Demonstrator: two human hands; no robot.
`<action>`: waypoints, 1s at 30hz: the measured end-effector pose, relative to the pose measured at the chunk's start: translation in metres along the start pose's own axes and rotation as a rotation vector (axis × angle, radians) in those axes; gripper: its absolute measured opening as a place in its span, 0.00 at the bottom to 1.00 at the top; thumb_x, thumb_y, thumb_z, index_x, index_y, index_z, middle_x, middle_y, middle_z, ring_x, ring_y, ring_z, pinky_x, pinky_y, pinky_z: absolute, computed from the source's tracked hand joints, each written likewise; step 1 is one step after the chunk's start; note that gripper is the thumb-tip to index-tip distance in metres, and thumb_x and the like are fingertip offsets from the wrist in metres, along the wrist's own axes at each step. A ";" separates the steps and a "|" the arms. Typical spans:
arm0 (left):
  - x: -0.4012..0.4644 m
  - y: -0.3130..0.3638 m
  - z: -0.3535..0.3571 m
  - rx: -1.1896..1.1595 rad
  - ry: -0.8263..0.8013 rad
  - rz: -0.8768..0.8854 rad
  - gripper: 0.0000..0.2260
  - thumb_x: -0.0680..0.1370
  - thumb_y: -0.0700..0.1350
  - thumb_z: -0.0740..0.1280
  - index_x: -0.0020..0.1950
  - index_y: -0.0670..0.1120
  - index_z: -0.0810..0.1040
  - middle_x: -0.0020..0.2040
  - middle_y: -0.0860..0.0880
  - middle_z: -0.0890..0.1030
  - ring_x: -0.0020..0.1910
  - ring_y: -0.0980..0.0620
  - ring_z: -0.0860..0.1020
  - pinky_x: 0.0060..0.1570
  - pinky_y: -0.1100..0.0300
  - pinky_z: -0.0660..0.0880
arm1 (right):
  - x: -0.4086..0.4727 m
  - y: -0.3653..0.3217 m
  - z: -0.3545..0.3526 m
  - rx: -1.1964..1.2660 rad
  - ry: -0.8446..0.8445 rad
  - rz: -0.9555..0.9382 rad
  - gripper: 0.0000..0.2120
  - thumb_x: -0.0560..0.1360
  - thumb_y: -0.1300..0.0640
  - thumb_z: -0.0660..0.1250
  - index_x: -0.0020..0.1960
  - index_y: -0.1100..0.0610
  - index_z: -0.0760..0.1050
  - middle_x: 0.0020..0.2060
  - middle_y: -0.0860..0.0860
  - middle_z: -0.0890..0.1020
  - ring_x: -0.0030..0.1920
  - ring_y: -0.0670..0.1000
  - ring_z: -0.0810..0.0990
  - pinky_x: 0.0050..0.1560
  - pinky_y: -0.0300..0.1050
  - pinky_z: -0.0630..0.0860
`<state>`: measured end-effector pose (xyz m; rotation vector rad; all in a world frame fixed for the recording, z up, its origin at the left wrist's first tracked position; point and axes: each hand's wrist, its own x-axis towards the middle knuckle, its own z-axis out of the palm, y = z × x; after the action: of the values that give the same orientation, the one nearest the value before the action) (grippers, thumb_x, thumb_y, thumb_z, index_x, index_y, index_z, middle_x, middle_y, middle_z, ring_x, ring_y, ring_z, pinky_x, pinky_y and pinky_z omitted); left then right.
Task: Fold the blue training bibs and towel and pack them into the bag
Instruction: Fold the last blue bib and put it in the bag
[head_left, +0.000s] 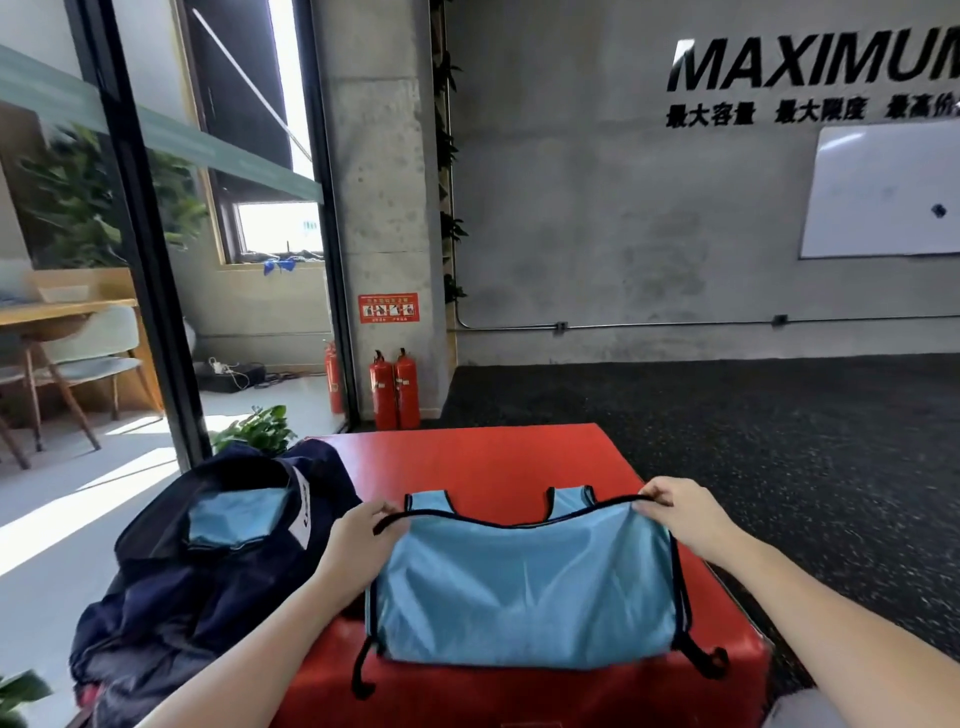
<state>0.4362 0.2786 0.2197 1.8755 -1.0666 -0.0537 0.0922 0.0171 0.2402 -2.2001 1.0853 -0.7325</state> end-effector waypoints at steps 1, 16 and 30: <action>0.003 0.001 0.003 -0.034 0.001 -0.005 0.05 0.76 0.44 0.72 0.42 0.53 0.82 0.38 0.55 0.84 0.40 0.61 0.80 0.38 0.71 0.71 | 0.006 0.001 0.001 0.010 0.007 0.006 0.04 0.76 0.55 0.74 0.42 0.49 0.82 0.42 0.44 0.85 0.50 0.44 0.82 0.51 0.46 0.75; 0.125 -0.094 0.096 0.124 -0.016 -0.130 0.07 0.80 0.40 0.68 0.53 0.50 0.83 0.45 0.58 0.82 0.46 0.56 0.78 0.45 0.66 0.69 | 0.145 0.078 0.102 -0.011 0.009 0.081 0.06 0.79 0.60 0.70 0.48 0.49 0.80 0.44 0.43 0.82 0.50 0.47 0.79 0.53 0.43 0.71; 0.110 -0.123 0.114 0.163 -0.144 -0.215 0.07 0.77 0.39 0.70 0.42 0.50 0.83 0.36 0.52 0.83 0.37 0.55 0.79 0.35 0.71 0.71 | 0.123 0.112 0.121 -0.106 -0.068 0.176 0.10 0.76 0.49 0.73 0.38 0.50 0.81 0.27 0.46 0.78 0.26 0.42 0.70 0.28 0.37 0.66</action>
<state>0.5331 0.1440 0.1074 2.1558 -0.9850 -0.2362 0.1820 -0.1110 0.1062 -2.1652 1.2894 -0.5303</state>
